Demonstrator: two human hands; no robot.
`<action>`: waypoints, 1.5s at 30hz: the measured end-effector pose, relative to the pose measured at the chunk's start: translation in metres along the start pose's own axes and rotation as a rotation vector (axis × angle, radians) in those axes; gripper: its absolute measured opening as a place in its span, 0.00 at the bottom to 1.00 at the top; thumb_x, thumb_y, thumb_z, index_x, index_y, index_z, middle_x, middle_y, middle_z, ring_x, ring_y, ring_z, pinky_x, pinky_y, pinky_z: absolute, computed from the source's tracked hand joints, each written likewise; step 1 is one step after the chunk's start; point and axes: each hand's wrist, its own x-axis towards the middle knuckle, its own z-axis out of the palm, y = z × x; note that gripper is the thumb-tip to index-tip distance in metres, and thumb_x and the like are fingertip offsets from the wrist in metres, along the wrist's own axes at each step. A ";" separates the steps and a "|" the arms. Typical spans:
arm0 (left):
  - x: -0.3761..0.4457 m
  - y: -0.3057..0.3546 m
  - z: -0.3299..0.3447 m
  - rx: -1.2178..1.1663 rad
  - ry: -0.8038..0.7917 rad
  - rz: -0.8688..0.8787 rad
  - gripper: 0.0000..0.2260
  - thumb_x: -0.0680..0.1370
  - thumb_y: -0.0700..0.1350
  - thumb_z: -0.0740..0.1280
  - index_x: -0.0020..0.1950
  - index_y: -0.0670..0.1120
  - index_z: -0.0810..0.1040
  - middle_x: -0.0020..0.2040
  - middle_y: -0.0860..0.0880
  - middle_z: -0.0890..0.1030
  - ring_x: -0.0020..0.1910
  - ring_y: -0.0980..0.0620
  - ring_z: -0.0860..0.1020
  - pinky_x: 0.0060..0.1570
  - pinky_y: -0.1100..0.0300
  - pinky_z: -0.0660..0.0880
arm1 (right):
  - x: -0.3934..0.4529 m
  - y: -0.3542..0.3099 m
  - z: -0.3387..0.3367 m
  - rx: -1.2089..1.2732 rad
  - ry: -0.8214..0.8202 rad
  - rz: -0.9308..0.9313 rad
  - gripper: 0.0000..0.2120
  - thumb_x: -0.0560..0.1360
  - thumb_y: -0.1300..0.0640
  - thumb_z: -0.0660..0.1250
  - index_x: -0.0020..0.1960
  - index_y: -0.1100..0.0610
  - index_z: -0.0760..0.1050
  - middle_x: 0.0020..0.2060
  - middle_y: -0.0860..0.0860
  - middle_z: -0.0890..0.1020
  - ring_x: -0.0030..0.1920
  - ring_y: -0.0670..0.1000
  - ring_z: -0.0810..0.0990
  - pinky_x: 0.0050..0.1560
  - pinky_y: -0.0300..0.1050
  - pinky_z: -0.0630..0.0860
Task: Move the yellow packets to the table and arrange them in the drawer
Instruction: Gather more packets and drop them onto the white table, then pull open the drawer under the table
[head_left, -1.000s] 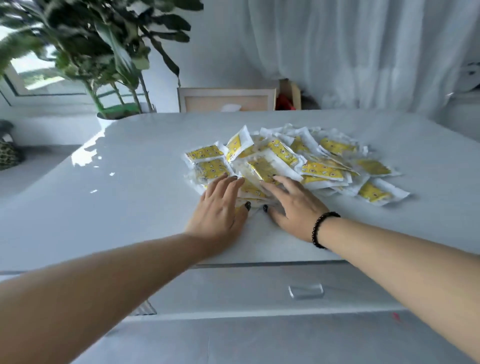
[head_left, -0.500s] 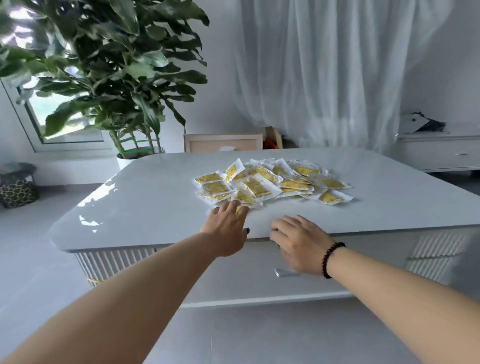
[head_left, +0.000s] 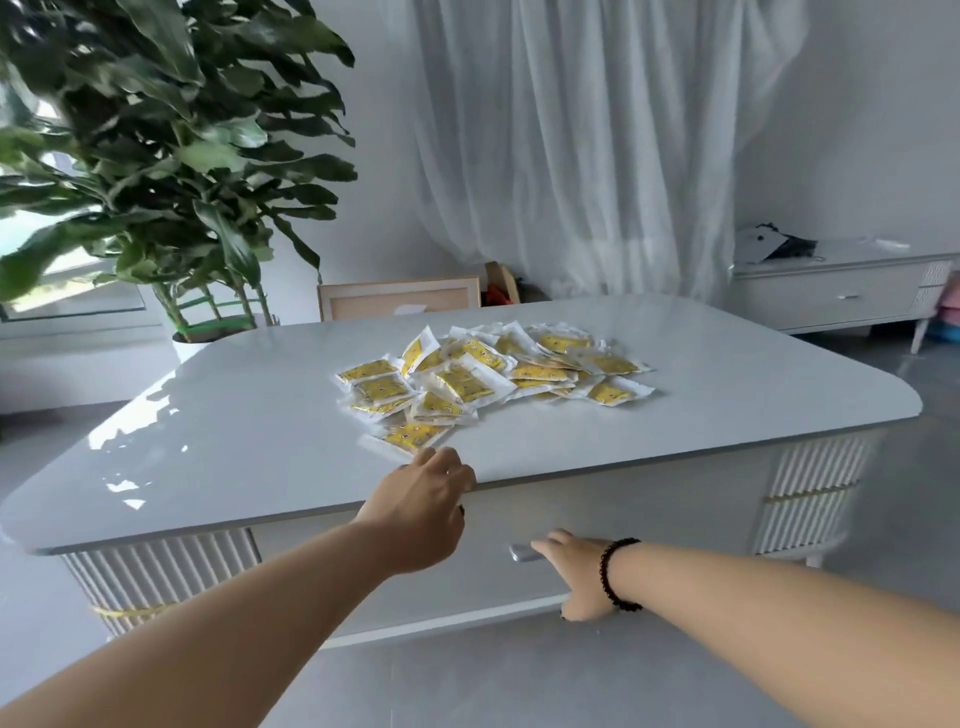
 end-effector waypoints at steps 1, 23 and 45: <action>0.000 -0.001 -0.001 -0.002 0.000 0.010 0.15 0.79 0.46 0.58 0.65 0.51 0.71 0.63 0.52 0.69 0.64 0.50 0.66 0.54 0.57 0.71 | 0.005 -0.001 -0.001 0.024 -0.013 0.012 0.37 0.73 0.55 0.66 0.77 0.49 0.51 0.72 0.50 0.60 0.67 0.53 0.69 0.54 0.40 0.68; -0.010 0.009 -0.013 -0.028 -0.447 -0.105 0.15 0.82 0.49 0.54 0.64 0.51 0.75 0.62 0.46 0.70 0.62 0.46 0.68 0.61 0.53 0.69 | -0.060 -0.040 -0.048 -0.080 0.263 -0.119 0.09 0.76 0.53 0.62 0.47 0.52 0.80 0.46 0.47 0.82 0.46 0.50 0.79 0.43 0.42 0.77; -0.030 0.015 0.005 -0.139 -0.382 -0.098 0.09 0.78 0.51 0.61 0.52 0.51 0.78 0.56 0.51 0.73 0.55 0.49 0.75 0.54 0.55 0.74 | -0.062 -0.072 -0.052 -0.369 -0.314 0.001 0.21 0.75 0.40 0.62 0.36 0.56 0.69 0.34 0.52 0.73 0.37 0.55 0.74 0.33 0.41 0.70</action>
